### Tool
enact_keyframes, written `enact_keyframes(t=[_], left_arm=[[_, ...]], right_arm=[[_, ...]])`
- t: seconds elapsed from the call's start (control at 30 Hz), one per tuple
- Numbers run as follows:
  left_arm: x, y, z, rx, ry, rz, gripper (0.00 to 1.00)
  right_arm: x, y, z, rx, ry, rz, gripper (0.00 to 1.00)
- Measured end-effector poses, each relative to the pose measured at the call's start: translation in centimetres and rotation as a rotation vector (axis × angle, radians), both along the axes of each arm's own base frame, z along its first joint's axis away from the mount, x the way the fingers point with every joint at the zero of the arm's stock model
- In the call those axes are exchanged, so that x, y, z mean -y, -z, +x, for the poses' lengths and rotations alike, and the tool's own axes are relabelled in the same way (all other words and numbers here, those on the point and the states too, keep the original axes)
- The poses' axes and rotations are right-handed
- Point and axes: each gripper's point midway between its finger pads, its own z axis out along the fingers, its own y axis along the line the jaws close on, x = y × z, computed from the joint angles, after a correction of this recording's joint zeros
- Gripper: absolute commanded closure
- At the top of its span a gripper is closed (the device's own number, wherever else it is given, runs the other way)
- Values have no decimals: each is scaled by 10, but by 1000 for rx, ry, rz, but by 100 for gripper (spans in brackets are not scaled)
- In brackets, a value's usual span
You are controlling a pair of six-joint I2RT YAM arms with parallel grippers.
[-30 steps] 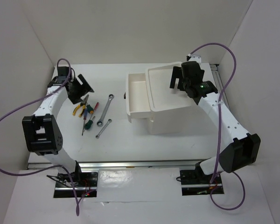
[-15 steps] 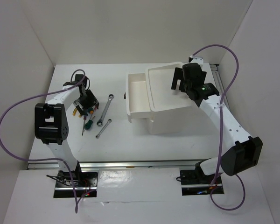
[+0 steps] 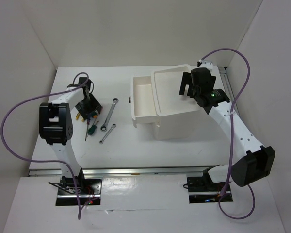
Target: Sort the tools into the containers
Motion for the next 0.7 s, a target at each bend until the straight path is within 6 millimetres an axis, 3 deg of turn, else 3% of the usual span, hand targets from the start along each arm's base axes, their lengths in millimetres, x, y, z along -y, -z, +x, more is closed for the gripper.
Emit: enact_keyframes(t=[0.13,0.27,0.43,0.6,0.7], left_arm=[[-3,14,-3,-37,-12,4,39],[-3,17,-3,-46,-29,0,69],[-5,16,-2,-42,-36,1,98],[-7,8,-2,-28,-36,-5,100],[-6,-15,2,27,-12,-8,100]], right_arm=[[0,0,0,1,0,0,0],[1,0,-2,4,0,0,0],[2,0,-3,5,0,-2,0],[2,0,-4,5,-1,-3,0],[2,0,-4,5,-1,-3,0]])
